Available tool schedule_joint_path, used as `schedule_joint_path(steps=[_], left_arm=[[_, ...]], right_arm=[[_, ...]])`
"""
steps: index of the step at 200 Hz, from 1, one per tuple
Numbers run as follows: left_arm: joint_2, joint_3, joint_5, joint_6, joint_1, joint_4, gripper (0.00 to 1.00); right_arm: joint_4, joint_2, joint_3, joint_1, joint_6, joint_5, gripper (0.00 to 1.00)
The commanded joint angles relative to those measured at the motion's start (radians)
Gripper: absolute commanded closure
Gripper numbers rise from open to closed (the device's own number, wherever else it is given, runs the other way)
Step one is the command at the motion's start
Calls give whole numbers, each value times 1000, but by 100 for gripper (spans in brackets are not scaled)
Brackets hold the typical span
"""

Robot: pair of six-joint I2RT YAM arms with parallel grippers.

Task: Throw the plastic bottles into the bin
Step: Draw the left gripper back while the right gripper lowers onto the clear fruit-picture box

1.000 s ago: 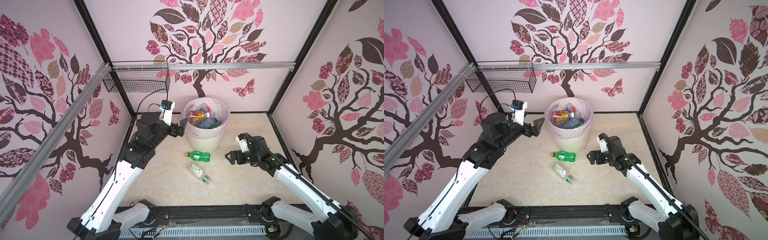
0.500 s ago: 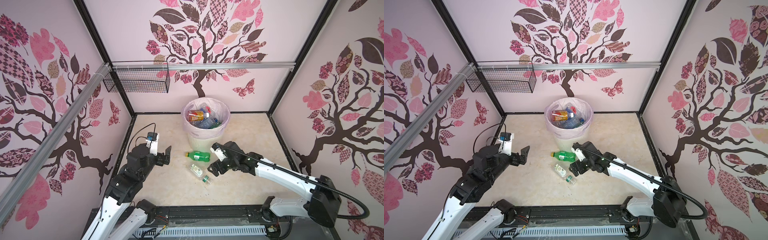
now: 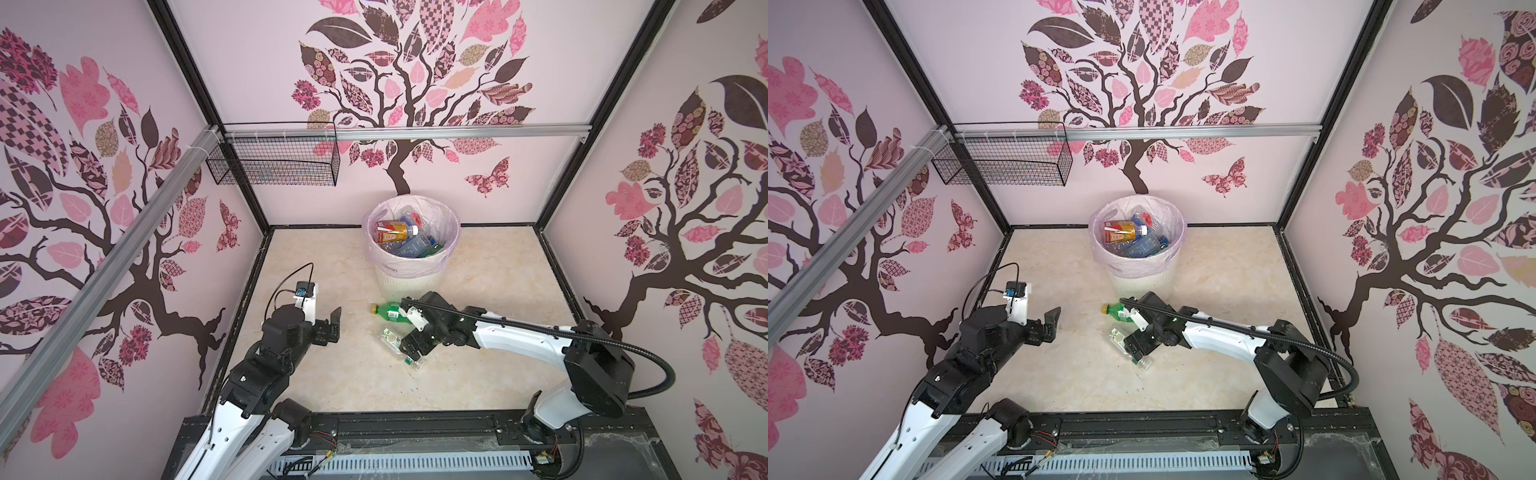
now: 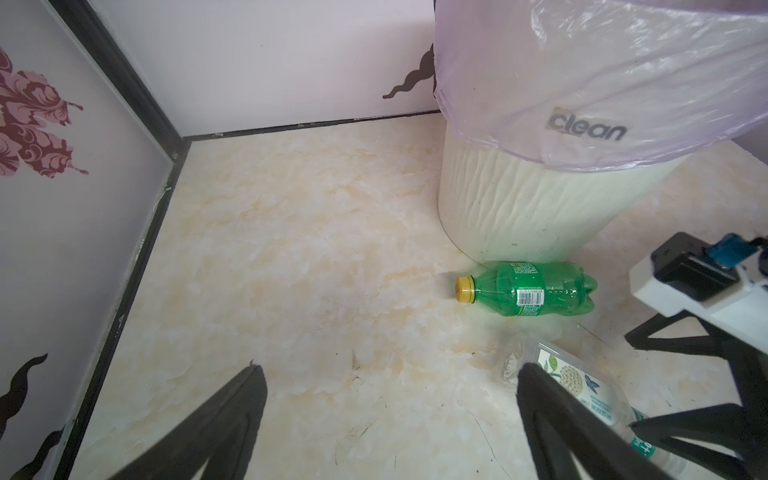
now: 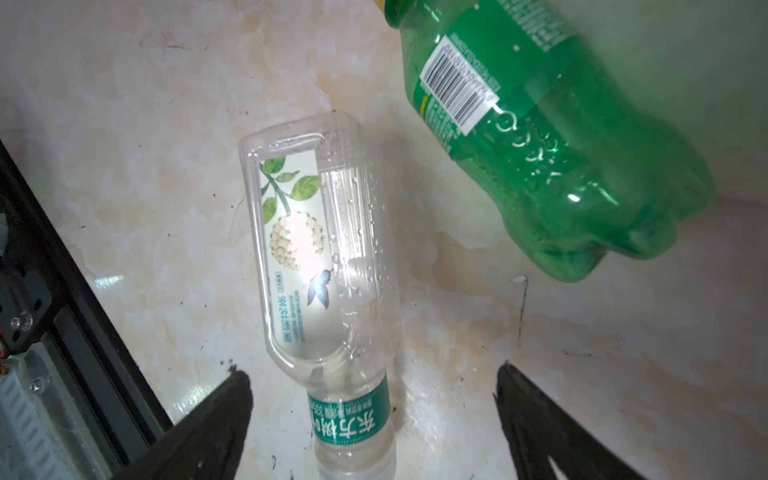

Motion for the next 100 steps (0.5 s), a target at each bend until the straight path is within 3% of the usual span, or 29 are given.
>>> schedule_joint_path(steps=[1,100], left_arm=[[-3,-23,3,-2,8,30,2],[21,-23,63,-7,55,47,2]], right_arm=[[28,52,64,22,-16,-6,7],[39,251,185,64,44,31,17]])
